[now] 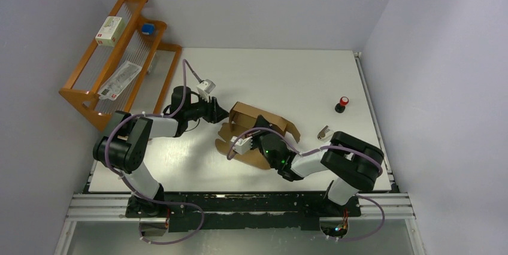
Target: Fold the paper box
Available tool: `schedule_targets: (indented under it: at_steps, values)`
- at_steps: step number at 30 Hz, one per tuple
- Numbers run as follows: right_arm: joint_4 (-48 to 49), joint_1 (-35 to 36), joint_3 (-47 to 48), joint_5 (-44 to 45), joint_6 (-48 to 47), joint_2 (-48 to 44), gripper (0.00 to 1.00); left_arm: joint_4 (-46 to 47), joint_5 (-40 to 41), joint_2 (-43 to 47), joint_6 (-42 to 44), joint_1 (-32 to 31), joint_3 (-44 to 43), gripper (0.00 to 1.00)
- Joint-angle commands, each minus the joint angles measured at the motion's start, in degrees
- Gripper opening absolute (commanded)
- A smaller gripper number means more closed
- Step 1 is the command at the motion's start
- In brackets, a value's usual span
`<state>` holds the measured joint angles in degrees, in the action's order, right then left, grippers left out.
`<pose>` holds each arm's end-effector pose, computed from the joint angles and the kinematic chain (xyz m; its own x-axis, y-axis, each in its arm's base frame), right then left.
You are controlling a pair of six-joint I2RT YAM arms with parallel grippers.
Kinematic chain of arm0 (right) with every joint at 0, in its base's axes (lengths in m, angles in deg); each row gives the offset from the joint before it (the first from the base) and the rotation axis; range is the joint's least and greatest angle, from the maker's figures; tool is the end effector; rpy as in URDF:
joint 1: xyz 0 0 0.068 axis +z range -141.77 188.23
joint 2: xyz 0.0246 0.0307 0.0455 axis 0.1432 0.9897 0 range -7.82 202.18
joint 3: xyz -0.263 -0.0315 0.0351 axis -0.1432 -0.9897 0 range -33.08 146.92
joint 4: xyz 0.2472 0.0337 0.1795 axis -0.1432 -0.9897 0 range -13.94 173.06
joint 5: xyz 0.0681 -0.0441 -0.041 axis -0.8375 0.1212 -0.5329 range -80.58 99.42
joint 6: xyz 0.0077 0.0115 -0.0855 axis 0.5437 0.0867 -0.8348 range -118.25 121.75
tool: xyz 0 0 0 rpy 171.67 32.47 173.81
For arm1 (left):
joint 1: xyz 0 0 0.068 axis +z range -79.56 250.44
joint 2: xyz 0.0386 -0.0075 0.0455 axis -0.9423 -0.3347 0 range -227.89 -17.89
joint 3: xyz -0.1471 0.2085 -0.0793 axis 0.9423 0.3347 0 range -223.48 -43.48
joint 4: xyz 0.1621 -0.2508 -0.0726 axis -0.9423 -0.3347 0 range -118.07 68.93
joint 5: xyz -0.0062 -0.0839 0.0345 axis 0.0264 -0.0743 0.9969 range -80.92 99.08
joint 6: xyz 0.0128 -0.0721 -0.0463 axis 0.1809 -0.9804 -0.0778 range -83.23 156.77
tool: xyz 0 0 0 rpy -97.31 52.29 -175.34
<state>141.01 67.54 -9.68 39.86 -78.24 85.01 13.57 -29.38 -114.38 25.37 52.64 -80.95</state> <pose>0.2014 0.2632 0.0898 0.4629 -0.8836 -0.0711 -0.1850 -0.0178 -0.9826 0.3413 -0.1597 0.0940 -0.5392 0.0106 -0.8421 0.6857 0.5861 -0.4317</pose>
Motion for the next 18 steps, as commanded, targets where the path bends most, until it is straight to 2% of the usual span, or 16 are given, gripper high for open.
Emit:
schedule_targets:
  at_steps: [1,12,18]
  values:
    - [-4.9,-0.6,1.6,-2.1,2.2,-2.2,0.00,4.6,-1.6,0.8,0.2,-0.6,1.4,0.47]
    - [-0.4,-0.4,0.5,0.3,-2.7,1.5,0.00,6.8,-1.8,-0.8,-0.2,-2.4,1.6,0.47]
    - [-1.2,-0.2,0.7,0.2,-2.3,1.5,0.00,8.3,-1.1,-1.7,0.1,-3.1,1.9,0.47]
